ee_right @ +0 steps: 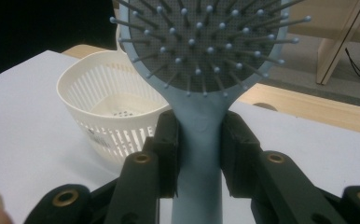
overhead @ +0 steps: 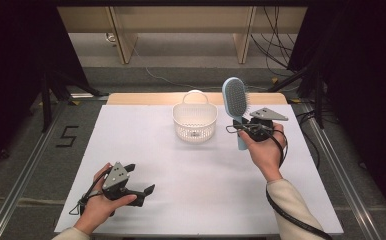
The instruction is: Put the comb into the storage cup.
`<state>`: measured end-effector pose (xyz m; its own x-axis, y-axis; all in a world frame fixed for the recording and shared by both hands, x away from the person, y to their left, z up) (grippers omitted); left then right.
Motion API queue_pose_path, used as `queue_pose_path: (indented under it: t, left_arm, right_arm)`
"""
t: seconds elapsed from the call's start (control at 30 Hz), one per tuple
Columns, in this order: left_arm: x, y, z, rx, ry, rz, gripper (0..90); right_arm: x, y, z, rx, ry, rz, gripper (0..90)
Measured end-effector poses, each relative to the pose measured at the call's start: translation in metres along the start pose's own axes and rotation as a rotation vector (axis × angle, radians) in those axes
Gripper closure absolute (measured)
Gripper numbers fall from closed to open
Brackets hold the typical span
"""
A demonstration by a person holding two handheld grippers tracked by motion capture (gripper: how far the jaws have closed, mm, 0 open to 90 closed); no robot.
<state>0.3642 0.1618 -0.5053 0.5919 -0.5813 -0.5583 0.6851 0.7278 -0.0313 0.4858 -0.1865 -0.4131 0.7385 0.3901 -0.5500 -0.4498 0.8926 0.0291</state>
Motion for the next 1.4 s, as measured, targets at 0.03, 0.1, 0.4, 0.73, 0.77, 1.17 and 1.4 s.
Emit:
queue_pose_path:
  t: [0.03,0.1,0.4,0.73,0.77,1.17,1.4]
  left_arm:
    - [0.0000,0.0001,0.0000,0.001,-0.001,0.002,1.0]
    - [0.0000,-0.0001,0.0000,-0.002,-0.001,0.001,1.0]
    - [-0.0002,-0.0001,-0.0001,-0.001,0.001,0.001,1.0]
    - [-0.0002,0.0000,-0.0003,0.000,0.003,0.001,1.0]
    - [-0.0003,-0.0001,-0.0003,-0.002,0.003,0.002,1.0]
    - [-0.0003,-0.0001,-0.0004,0.001,0.004,0.002,1.0]
    - [-0.0003,-0.0001,-0.0005,-0.002,0.004,0.003,1.0]
  right_arm:
    - [0.0001,0.0000,0.0002,-0.001,-0.001,0.000,70.6]
    - [0.0004,0.0003,0.0003,-0.001,-0.001,-0.002,70.6]
    - [0.0017,0.0015,0.0014,-0.003,-0.004,-0.001,70.6]
    - [0.0032,0.0019,0.0036,0.002,-0.009,-0.002,70.6]
    - [0.0035,0.0022,0.0039,0.001,-0.009,-0.002,70.6]
    - [0.0060,0.0062,0.0075,-0.011,-0.011,0.000,70.6]
    - [0.0076,0.0081,0.0097,-0.012,-0.016,0.000,70.6]
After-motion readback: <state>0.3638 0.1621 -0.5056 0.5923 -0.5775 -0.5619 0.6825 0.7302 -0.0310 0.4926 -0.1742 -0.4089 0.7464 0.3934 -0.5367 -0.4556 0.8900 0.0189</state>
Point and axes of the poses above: each handheld gripper's, and its own axes: x roughly forward along the jaws, z roughly out of its top, y roughly to its left, the point moved 6 cm from there along x, roughly forward along the jaws, and after that the axes turned 7 degrees about y, right-handed, at the moved point
